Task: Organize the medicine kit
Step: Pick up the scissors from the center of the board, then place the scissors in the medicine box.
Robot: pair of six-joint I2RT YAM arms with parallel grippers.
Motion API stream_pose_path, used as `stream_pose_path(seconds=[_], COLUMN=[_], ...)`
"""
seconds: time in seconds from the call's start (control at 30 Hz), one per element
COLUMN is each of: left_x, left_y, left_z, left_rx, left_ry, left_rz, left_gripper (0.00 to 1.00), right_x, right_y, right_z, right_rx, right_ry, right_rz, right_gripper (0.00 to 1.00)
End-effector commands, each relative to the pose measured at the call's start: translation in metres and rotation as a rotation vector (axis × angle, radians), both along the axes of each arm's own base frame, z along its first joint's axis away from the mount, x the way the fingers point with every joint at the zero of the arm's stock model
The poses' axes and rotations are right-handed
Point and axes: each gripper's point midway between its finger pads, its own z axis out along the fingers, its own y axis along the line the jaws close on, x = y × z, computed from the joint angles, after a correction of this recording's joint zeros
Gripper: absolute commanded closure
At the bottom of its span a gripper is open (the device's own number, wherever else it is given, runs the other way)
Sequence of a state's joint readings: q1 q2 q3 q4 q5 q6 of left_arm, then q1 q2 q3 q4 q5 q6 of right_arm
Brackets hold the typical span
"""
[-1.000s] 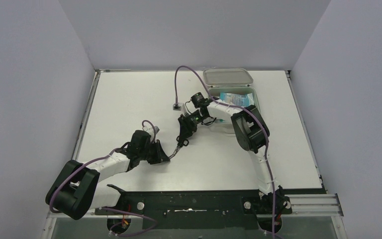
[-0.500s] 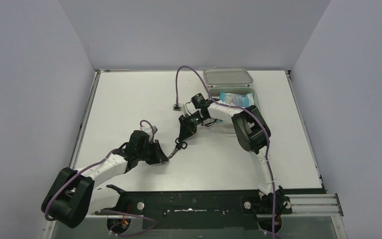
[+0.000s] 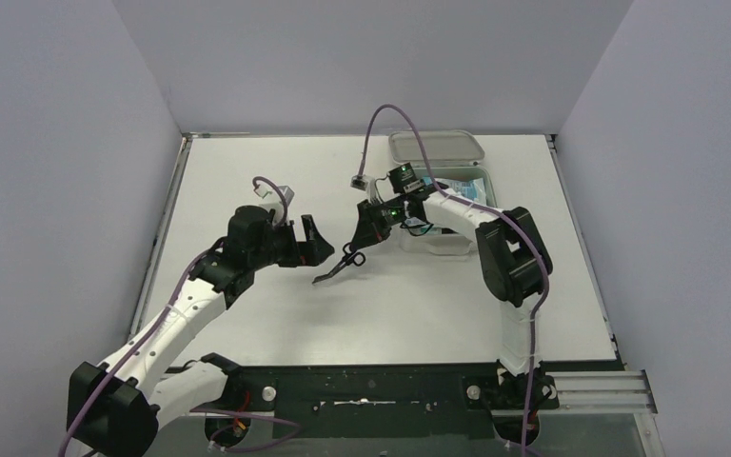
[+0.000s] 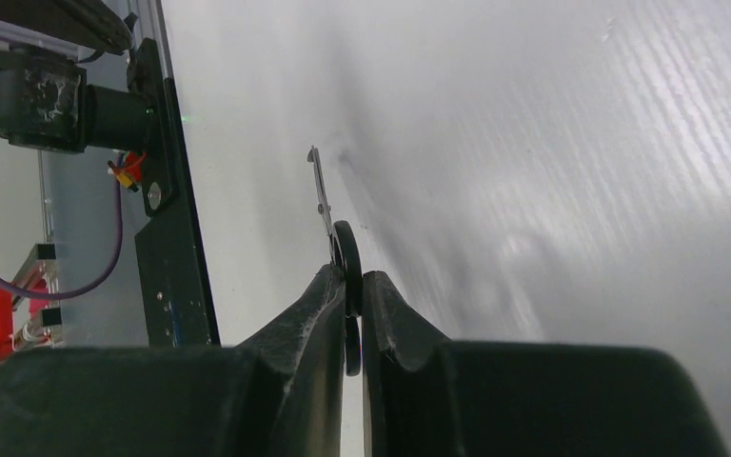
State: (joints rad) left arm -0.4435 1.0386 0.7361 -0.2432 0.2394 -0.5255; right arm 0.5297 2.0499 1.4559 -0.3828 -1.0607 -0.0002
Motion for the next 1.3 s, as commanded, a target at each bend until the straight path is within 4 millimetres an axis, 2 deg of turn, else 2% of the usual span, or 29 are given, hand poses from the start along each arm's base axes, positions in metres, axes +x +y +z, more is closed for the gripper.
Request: stream_pose_path(seconds=[0.0, 0.13, 0.23, 0.37, 0.47, 0.8, 0.93, 1.27], left_x=[0.009, 0.011, 0.014, 0.018, 0.018, 0.016, 0.015, 0.015], left_y=[0.015, 0.018, 0.024, 0.037, 0.045, 0.039, 0.041, 0.047], left_z=[0.024, 0.031, 0.028, 0.014, 0.002, 0.012, 0.015, 0.016], left_rx=[0.084, 0.099, 0.137, 0.222, 0.265, 0.250, 0.250, 0.252], left_ry=[-0.096, -0.146, -0.173, -0.205, -0.203, -0.233, -0.245, -0.249], left_rz=[0.020, 0.020, 0.030, 0.046, 0.054, -0.002, -0.002, 0.011], left_gripper=[0.03, 0.03, 0.03, 0.03, 0.03, 0.03, 0.03, 0.03], right_x=[0.020, 0.034, 0.046, 0.057, 0.070, 0.111, 0.129, 0.176], right_y=[-0.015, -0.036, -0.055, -0.084, -0.117, -0.236, -0.254, -0.259], right_z=[0.047, 0.067, 0.084, 0.110, 0.128, 0.129, 0.123, 0.095], right_rx=[0.042, 0.052, 0.073, 0.075, 0.066, 0.070, 0.060, 0.087], right_ry=[-0.046, -0.039, -0.026, -0.053, -0.083, -0.029, -0.025, -0.012], right_rz=[-0.108, -0.189, -0.263, -0.352, -0.453, -0.736, -0.786, -0.831], right_gripper=[1.00, 1.00, 1.00, 1.00, 1.00, 1.00, 1.00, 1.00])
